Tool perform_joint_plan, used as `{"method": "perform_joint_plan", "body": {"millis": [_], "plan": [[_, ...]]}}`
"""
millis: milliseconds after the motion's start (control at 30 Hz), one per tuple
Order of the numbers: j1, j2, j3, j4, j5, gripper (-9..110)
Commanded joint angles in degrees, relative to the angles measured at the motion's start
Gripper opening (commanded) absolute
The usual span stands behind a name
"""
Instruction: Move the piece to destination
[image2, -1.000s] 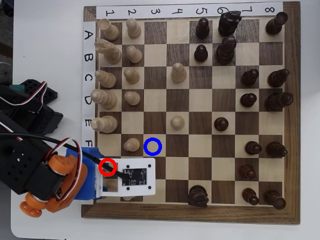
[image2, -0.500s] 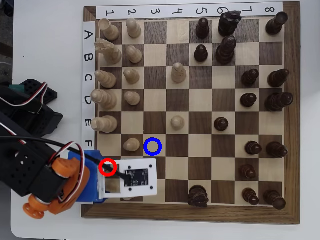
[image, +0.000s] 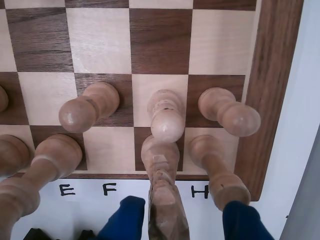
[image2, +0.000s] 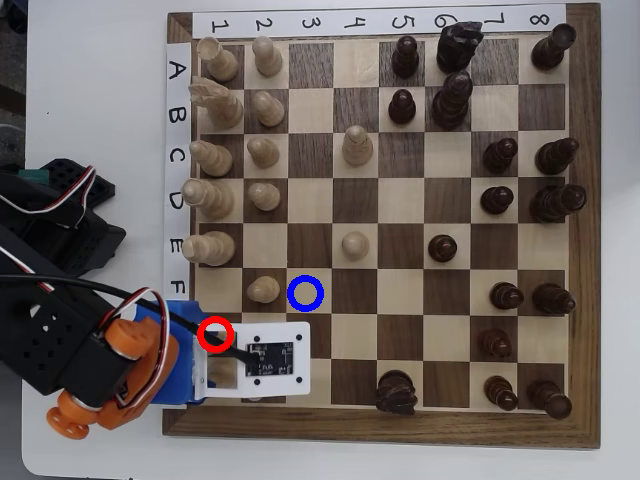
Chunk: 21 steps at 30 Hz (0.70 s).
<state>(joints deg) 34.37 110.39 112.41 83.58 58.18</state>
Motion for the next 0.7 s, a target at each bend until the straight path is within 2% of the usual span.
{"method": "perform_joint_plan", "body": {"millis": [0,667], "plan": [[-0.97,0.0,-0.7,1.67,2.11,23],[-3.87,-0.35,1.85,3.43,6.94,22]]}}
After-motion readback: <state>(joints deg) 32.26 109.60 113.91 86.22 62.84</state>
